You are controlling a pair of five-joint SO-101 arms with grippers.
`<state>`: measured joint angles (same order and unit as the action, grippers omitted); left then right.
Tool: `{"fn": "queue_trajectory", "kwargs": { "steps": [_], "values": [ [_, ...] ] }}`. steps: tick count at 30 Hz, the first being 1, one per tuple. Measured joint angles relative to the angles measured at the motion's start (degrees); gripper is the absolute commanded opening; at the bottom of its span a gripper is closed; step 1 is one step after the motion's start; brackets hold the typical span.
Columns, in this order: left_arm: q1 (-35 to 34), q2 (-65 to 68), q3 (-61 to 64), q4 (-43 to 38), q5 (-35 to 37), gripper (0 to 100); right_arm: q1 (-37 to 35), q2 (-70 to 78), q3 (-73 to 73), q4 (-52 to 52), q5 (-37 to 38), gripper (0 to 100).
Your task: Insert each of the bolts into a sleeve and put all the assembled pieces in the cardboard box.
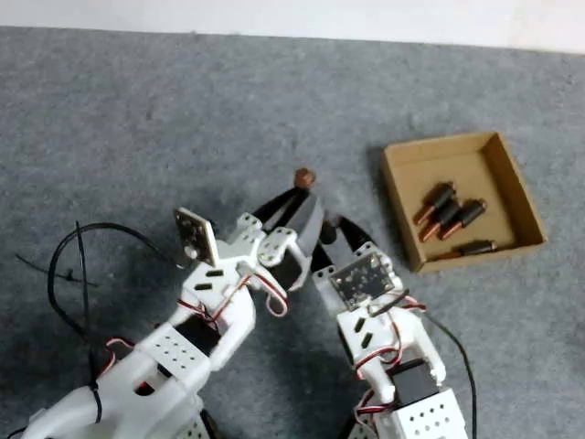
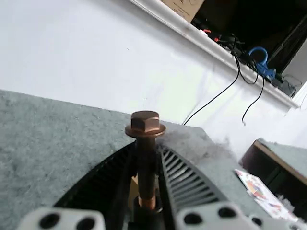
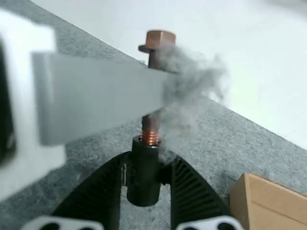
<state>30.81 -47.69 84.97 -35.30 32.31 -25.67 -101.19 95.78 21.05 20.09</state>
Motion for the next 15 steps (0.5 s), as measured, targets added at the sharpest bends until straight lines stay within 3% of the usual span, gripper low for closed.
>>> {"fn": "queue_trajectory", "kwargs": {
  "steps": [9, 15],
  "values": [
    [0.1, 0.0, 0.2, 4.3, -4.3, 3, 0.0, 0.0, 0.0, 0.0, 0.0, 0.5],
    [0.1, 0.0, 0.2, 7.6, -4.5, 28, 0.3, 0.1, 0.0, 0.0, 0.0, 0.5]
  ]
}}
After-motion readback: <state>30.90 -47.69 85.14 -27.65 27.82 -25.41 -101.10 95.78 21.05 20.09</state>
